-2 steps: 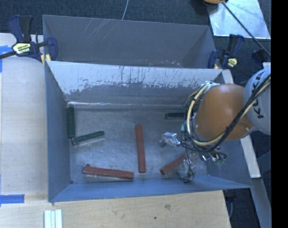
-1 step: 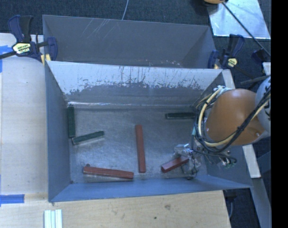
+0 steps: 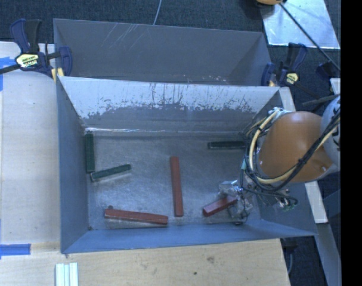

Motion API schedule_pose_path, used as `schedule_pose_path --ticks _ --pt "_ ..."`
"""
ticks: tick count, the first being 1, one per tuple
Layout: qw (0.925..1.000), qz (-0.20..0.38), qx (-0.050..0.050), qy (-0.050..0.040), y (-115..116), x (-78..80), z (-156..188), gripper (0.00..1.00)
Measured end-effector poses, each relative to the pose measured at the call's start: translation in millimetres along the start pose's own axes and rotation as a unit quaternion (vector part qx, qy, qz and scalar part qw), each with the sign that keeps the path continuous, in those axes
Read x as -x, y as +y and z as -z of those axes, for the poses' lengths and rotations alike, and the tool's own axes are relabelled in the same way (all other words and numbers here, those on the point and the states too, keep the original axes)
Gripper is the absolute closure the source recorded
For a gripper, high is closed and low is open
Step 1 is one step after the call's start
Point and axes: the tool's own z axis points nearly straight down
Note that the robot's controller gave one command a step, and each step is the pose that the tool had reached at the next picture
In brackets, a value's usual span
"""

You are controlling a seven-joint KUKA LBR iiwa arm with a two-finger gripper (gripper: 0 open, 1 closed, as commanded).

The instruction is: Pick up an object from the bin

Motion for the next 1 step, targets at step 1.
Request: schedule_pose_path --ticks 1 --pt "0.9998 -0.019 -0.001 -0.0024 0.2 50.6 139.2 1.0"
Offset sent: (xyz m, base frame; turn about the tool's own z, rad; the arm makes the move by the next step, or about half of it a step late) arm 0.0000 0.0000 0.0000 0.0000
